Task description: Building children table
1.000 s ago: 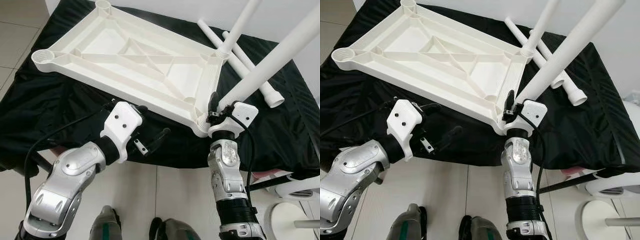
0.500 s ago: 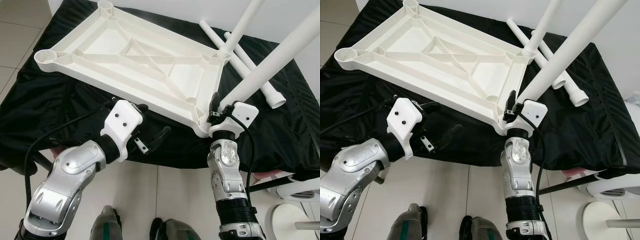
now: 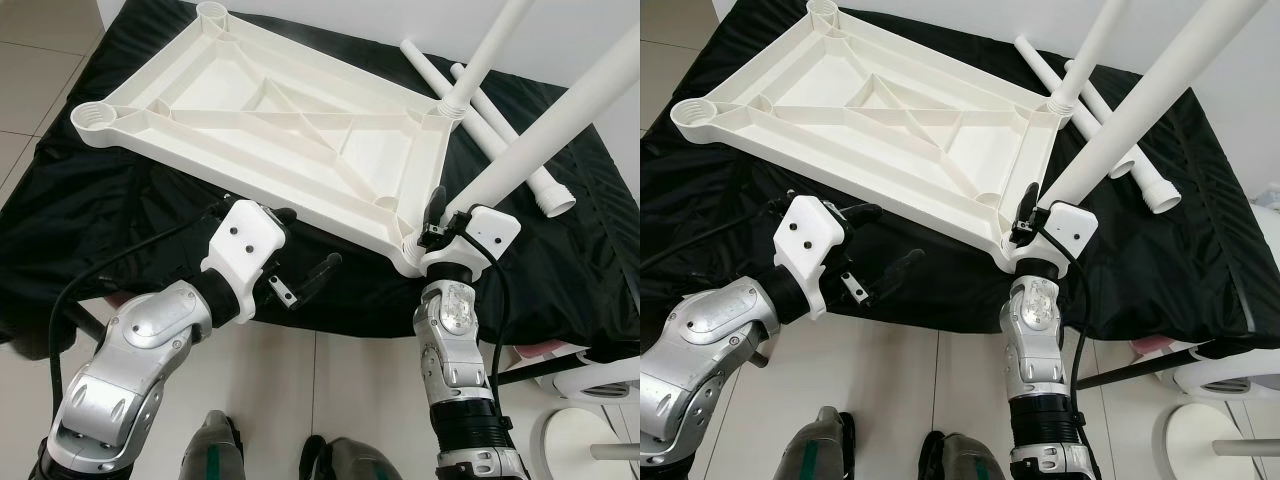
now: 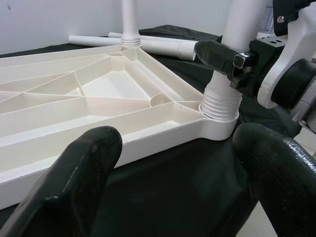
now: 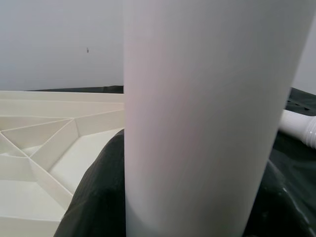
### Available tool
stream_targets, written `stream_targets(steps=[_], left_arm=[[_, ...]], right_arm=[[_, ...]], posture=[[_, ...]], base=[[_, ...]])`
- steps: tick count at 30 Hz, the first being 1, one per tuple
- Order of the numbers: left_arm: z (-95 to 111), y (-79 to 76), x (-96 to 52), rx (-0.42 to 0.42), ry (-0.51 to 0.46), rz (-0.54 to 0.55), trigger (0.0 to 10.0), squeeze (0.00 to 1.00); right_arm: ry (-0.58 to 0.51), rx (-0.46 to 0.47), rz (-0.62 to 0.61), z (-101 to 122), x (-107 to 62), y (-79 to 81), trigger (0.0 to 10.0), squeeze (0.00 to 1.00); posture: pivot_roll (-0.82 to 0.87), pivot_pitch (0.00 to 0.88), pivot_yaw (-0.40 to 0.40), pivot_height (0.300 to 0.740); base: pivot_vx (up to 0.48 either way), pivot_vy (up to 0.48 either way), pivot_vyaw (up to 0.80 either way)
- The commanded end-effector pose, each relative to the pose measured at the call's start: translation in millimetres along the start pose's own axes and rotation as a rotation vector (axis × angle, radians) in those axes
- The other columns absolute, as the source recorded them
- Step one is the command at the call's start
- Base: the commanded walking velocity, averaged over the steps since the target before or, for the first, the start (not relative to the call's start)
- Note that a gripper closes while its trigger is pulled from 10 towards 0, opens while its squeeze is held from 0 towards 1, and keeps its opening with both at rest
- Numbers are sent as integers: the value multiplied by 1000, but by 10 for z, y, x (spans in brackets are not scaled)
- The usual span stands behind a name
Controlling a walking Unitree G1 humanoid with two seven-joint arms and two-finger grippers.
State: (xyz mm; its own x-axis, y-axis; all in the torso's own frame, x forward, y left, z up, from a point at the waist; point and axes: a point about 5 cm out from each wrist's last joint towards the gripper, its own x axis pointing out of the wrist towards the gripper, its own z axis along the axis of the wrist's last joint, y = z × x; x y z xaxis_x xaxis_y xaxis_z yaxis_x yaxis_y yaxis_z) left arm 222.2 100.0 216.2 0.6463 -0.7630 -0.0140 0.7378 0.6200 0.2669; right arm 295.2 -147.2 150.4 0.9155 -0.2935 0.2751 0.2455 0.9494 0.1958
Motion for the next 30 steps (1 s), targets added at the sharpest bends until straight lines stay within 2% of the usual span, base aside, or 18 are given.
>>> stream_targets(steps=[1, 9, 10, 12, 13, 17, 19, 29, 30], left_arm=[[-5, -1, 7, -7, -3, 10, 10000, 0], [-4, -9, 13, -8, -5, 8, 10000, 0], [-4, -11, 13, -8, -5, 8, 10000, 0], [-4, -11, 13, -8, -5, 8, 10000, 0], [-5, -12, 12, -9, -5, 8, 10000, 0], [-5, -12, 11, -9, -5, 8, 10000, 0], [-6, -15, 12, -10, -6, 9, 10000, 0], [-1, -12, 16, -11, -10, 13, 10000, 0], [-1, -11, 17, -11, -10, 13, 10000, 0]], right_arm=[[227, -85, -158, -436, -227, -402, 10000, 0], [223, -87, -149, -434, -211, -403, 10000, 0], [221, -83, -145, -431, -204, -401, 10000, 78], [221, -83, -145, -431, -204, -401, 10000, 78], [220, -68, -131, -426, -199, -388, 10000, 1000], [212, -69, -121, -415, -194, -379, 10000, 1000], [212, -34, -72, -408, -186, -338, 10000, 1000], [188, -44, -3, -370, -159, -259, 10000, 1000], [181, -47, 10, -361, -150, -252, 10000, 537]], posture=[[158, 168, -114, 740], [157, 165, -115, 740], [157, 166, -116, 740], [157, 166, -116, 740], [157, 166, -116, 740], [157, 167, -118, 740], [157, 166, -119, 740], [154, 165, -123, 740], [153, 165, -124, 740]], base=[[0, 0, 0], [0, 0, 0], [0, 0, 0], [0, 0, 0], [0, 0, 0], [0, 0, 0], [0, 0, 0], [0, 0, 0], [0, 0, 0]])
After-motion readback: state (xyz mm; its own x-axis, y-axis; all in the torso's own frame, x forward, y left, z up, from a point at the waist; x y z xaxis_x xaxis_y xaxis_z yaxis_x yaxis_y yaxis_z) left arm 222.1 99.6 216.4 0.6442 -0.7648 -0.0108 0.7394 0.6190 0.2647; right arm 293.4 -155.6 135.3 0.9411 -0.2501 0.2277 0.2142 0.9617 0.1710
